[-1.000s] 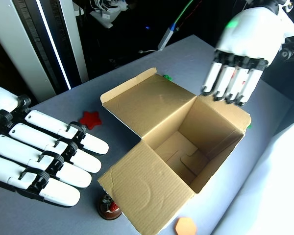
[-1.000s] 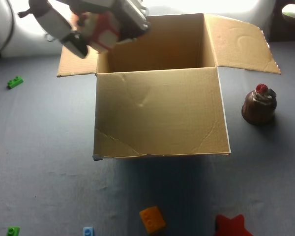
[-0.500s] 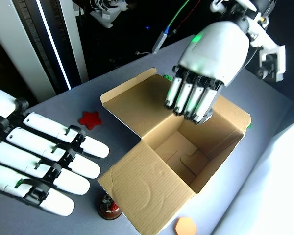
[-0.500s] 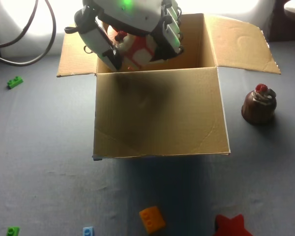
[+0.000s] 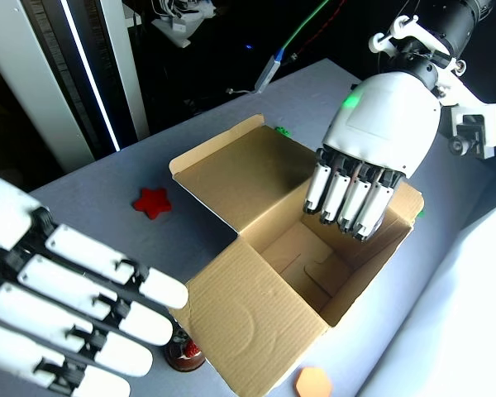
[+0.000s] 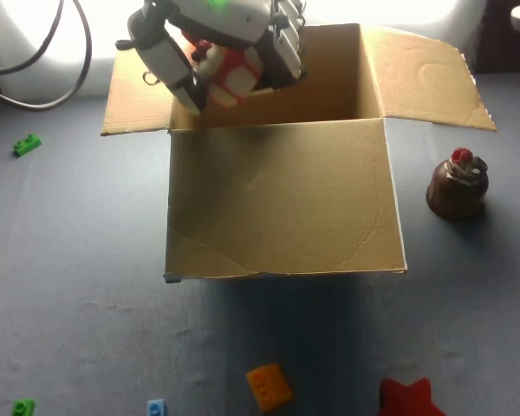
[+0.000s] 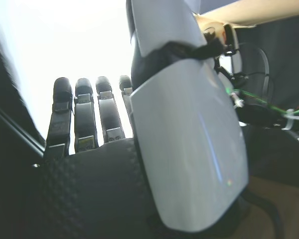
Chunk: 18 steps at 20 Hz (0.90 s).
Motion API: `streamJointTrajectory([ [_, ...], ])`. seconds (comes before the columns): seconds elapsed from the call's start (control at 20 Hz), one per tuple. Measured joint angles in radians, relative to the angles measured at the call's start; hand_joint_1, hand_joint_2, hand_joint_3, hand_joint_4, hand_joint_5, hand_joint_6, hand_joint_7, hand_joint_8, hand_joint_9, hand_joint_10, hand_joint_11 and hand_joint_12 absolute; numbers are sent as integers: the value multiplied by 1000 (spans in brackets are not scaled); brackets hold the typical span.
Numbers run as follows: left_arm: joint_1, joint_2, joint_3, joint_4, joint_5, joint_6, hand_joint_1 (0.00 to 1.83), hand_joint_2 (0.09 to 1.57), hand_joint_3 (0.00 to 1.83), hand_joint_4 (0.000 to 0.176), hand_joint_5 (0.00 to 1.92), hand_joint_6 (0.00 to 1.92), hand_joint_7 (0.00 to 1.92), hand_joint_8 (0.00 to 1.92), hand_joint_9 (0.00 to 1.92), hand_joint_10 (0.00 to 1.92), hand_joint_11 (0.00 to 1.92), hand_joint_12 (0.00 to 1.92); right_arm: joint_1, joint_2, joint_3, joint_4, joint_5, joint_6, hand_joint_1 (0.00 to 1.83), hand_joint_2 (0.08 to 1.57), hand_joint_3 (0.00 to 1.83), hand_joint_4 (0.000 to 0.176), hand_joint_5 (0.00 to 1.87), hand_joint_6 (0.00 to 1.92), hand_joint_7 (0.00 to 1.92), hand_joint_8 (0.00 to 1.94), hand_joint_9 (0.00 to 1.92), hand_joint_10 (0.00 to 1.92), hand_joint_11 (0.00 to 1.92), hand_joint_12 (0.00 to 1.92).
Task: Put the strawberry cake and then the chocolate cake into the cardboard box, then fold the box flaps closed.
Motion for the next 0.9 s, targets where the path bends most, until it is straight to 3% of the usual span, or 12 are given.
streamJointTrajectory([
  [0.05,2,0,0,0,-2,0,1068,1105,0,31,508,820,388,981,325,1190,192,1586,8,-7,17,66,-18,2,1099,989,0,13,0,0,53,4,60,11,0,362],
  [0.1,3,0,0,-2,-2,0,1051,1111,0,25,501,616,406,773,325,1030,142,1501,13,-12,33,137,-33,3,1068,1002,3,25,0,0,36,2,63,11,0,381],
  [0.2,3,0,0,-7,0,1,992,1117,0,5,524,290,498,276,395,718,109,1395,15,-29,80,303,-71,4,1086,994,0,18,0,0,8,0,71,10,0,454],
  [0.25,3,0,0,-6,0,1,940,1084,0,3,526,156,513,108,419,524,79,1348,15,-35,91,323,-84,4,1105,991,0,16,0,0,4,0,46,11,0,349],
  [0.3,3,0,0,-5,2,1,690,1047,0,23,399,45,369,21,320,297,15,1265,14,-56,113,359,-107,4,1069,997,1,13,0,0,4,0,38,9,0,332],
  [0.4,3,0,-3,-7,5,2,524,980,0,32,294,1,250,0,275,100,0,1139,14,-85,130,376,-139,4,1073,1002,2,24,0,0,17,1,35,5,0,225],
  [0.5,1,8,-11,-1,24,17,477,903,0,63,190,6,105,0,168,21,0,884,8,-121,147,389,-175,4,1076,999,0,27,0,0,7,2,27,1,0,205],
  [0.65,-22,26,-10,0,27,13,427,851,0,78,137,0,51,0,151,7,0,900,-21,-161,176,402,-172,4,1085,996,0,22,0,0,0,0,14,1,0,126],
  [0.75,-36,34,-1,3,5,7,405,853,0,80,126,0,63,3,174,13,0,949,-56,-188,190,405,-139,4,1110,976,0,16,0,0,0,0,16,2,0,153],
  [0.9,-59,42,17,12,-11,6,407,891,11,71,139,7,86,10,195,16,0,940,-93,-235,222,407,-115,4,1117,983,0,17,0,0,0,0,11,5,0,36],
])
